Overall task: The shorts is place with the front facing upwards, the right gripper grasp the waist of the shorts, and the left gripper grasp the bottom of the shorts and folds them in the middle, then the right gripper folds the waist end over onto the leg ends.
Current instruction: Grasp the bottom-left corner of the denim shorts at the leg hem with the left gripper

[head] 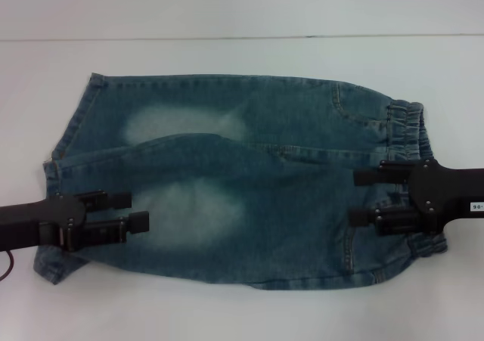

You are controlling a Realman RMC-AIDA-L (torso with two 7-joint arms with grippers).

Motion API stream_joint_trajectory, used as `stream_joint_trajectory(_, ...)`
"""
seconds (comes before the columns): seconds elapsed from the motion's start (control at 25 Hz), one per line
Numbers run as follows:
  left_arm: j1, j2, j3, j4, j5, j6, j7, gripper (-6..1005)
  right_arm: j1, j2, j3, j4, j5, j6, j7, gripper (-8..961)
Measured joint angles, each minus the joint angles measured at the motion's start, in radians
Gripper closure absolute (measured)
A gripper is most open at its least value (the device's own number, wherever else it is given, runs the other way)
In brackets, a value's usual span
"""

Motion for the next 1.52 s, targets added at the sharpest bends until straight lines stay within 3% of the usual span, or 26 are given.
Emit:
stream_joint_trajectory(0.48, -0.004, 0.0, 0.0, 0.003, 0.0, 0.002, -0.022, 201, -0.003, 0.0, 0.003, 0.0, 0.0, 0.0, -0.003, 87)
stream_joint_trajectory(0.76, 0.005, 0.026, -0.042, 0.082, 0.024, 0.06, -0.144, 201, -0.004, 0.001, 0.006, 0.0, 0.001, 0.001, -0.004, 87)
stream_joint_trajectory(1.08, -0.01, 0.064, -0.173, 0.141, 0.193, 0.061, -0.429, 202, -0.002, 0.005, 0.006, 0.0, 0.003, 0.016, -0.023, 87)
stream_joint_trajectory(1.52, -0.044, 0.085, -0.187, 0.183, 0.399, 0.04, -0.663, 202, 0.026, 0.006, 0.004, 0.0, 0.008, 0.027, -0.029, 87)
